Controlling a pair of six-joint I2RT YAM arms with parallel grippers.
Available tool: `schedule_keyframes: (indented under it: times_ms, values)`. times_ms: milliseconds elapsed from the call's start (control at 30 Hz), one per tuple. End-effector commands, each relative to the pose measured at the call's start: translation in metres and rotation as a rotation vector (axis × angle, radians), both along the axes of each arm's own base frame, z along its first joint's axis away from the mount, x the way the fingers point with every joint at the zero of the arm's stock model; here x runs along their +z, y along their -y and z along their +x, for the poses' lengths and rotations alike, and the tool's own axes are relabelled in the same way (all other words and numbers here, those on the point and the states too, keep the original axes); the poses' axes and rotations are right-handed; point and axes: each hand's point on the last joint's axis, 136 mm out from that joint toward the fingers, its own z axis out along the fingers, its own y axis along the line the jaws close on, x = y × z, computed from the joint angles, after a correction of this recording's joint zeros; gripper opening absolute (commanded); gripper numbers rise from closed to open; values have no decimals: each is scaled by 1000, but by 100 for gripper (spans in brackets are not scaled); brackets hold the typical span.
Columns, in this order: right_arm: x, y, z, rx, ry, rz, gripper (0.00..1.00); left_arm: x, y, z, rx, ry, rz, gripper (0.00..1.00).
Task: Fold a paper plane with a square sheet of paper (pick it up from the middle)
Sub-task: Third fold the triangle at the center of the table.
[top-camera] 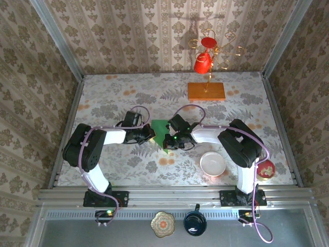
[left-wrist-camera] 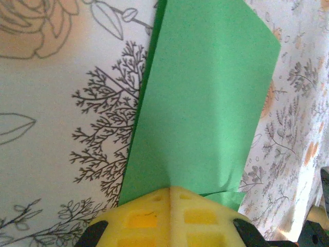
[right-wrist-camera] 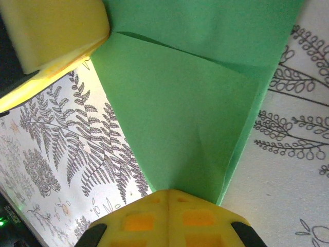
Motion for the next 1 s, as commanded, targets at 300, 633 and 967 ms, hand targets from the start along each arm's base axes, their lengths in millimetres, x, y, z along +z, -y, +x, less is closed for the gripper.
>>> schedule_keyframes:
  times_ms: [300,633,967]
  values:
    - [11,-24,32,-17,35,10,2,-46,-33,-20,22,-38,139,6]
    - [-10,-26,26,45,-10,-25,1,-51,-41,-24,37,-78,192,6]
    - [-20,15,-28,138,-45,-18,1,-68,-55,-30,77,-141,247,5]
